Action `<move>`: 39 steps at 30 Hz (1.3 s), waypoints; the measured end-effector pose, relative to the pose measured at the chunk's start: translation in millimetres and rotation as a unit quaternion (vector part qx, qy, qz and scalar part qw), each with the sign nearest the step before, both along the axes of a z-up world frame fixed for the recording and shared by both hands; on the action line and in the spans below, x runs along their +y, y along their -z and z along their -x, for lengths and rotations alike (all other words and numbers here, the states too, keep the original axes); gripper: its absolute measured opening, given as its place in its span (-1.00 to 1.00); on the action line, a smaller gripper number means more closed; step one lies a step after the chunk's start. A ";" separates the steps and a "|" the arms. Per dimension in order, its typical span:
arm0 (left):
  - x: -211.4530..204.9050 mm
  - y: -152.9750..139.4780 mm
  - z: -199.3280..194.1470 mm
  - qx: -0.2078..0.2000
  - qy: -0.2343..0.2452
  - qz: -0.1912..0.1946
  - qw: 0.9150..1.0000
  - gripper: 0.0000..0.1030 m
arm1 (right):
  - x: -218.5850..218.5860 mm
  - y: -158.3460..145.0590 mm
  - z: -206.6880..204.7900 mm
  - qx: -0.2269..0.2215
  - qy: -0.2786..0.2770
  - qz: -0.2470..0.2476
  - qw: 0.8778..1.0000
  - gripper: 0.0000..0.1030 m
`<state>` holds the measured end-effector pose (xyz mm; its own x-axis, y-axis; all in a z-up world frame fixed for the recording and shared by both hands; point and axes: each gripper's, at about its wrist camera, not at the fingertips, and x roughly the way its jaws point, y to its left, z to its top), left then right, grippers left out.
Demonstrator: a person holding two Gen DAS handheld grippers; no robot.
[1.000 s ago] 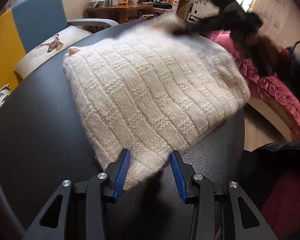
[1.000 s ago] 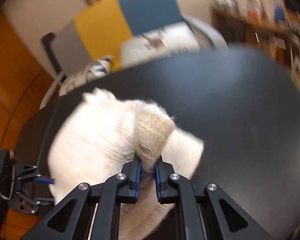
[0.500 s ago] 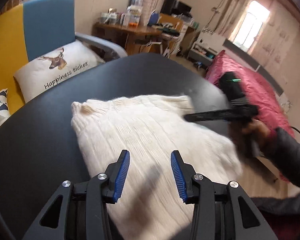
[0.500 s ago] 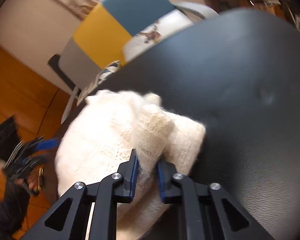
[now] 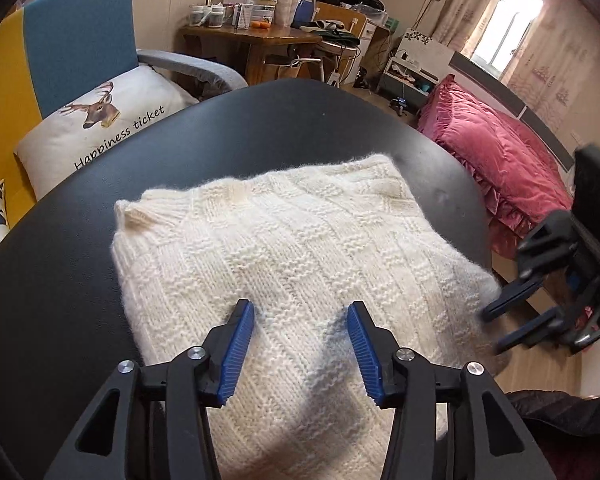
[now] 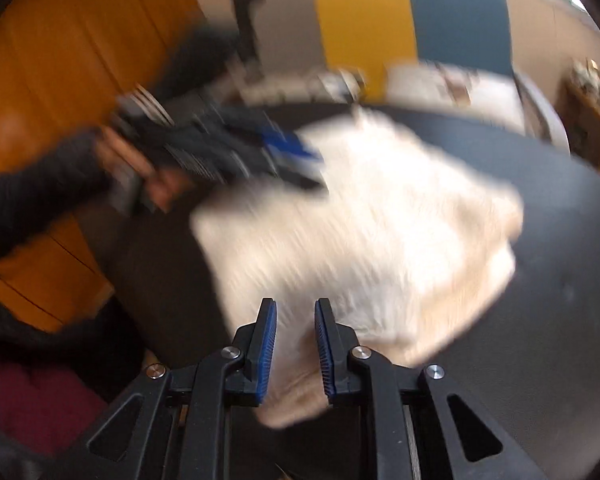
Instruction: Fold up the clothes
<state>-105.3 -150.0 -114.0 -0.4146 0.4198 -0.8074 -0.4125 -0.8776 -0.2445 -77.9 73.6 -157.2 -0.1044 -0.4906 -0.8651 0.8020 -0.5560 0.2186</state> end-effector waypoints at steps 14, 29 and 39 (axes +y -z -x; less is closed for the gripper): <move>-97.5 -19.3 -38.5 0.013 -0.155 -0.167 0.974 0.25 | 47.8 -5.8 20.7 -0.089 0.112 0.142 0.980 -0.36; -130.2 17.7 -49.1 -0.061 -0.175 -0.216 0.959 0.72 | 95.6 54.5 71.6 -0.290 0.284 0.288 0.868 1.00; -118.6 29.2 -26.8 -0.078 -0.155 -0.201 0.964 0.74 | 49.8 59.2 102.8 -0.292 0.267 0.259 0.881 1.00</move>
<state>-78.5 -268.6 -143.2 -0.4563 0.5873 -0.6685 -0.0770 -0.7745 -0.6279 -180.7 123.4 -216.4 -0.0522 -0.8515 -0.5218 0.1232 -0.5240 0.8428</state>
